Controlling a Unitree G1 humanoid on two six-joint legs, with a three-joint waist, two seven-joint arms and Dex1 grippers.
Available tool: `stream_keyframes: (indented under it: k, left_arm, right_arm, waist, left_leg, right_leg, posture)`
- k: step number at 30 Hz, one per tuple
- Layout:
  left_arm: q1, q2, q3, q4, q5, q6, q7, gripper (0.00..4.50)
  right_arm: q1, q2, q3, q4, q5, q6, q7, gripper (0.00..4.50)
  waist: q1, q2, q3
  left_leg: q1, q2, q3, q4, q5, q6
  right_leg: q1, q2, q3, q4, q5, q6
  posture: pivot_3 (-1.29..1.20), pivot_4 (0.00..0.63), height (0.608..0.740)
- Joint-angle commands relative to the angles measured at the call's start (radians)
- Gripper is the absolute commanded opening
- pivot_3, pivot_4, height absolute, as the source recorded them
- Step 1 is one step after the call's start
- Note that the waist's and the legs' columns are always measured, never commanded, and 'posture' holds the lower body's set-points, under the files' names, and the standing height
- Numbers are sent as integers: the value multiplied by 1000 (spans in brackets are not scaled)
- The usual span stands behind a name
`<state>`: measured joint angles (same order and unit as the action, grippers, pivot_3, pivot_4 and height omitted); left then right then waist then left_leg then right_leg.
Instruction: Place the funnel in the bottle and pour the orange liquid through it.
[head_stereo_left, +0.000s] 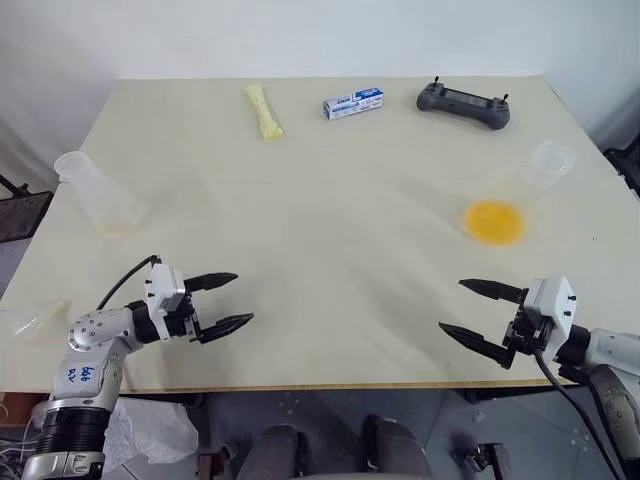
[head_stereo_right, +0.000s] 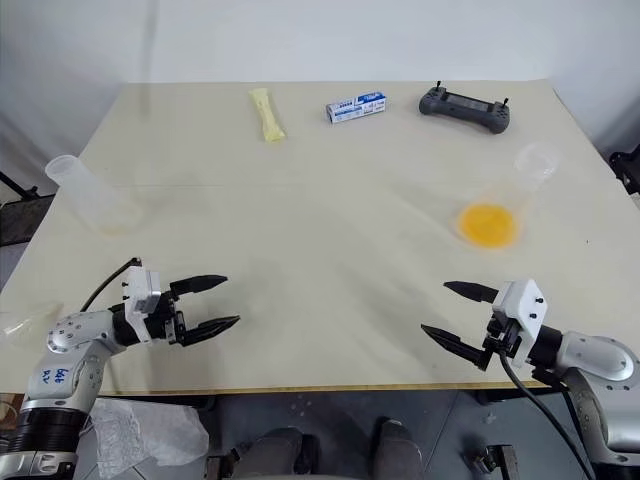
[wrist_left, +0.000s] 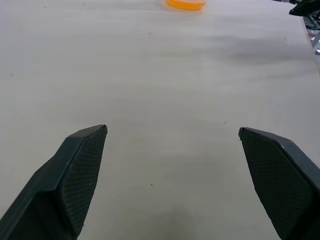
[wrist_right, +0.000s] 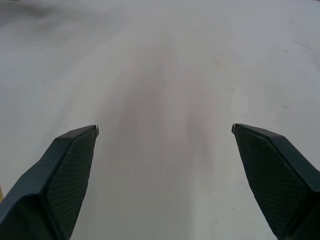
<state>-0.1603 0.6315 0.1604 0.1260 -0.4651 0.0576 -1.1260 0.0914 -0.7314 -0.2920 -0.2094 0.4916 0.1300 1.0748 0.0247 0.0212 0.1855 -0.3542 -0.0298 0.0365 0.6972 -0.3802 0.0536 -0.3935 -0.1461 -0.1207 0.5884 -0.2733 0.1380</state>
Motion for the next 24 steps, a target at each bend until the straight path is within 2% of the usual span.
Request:
stream_keyframes:
  k: [1,6,14,24]
  left_arm:
    - [-11,25,5,-41,-1,36,9,4500]
    - [-27,12,13,-79,-5,117,94,4500]
    - [13,-21,94,-204,-8,211,313,4500]
    - [330,-96,421,-521,-89,285,568,4500]
  right_arm:
    - [-15,7,-11,-10,-4,-35,-13,4481]
    - [-32,11,10,-20,2,-26,-25,4481]
    - [-152,48,88,23,-7,-20,-35,4481]
    - [-285,138,205,52,-23,-4,-62,4481]
  waist:
    - [0,0,0]
    - [1,0,0]
    - [-2,-1,0]
    - [-10,-3,1]
  left_leg:
    - [0,0,0,0,0,0]
    - [0,0,0,0,0,0]
    - [1,1,0,0,0,-1]
    - [1,3,0,1,-1,-2]
  right_leg:
    - [0,0,0,0,0,0]
    - [0,0,0,1,0,0]
    - [0,1,0,1,0,0]
    - [0,1,4,1,0,0]
  posture:
    - [0,150,740]
    - [0,150,740]
    - [0,150,740]
    - [0,150,740]
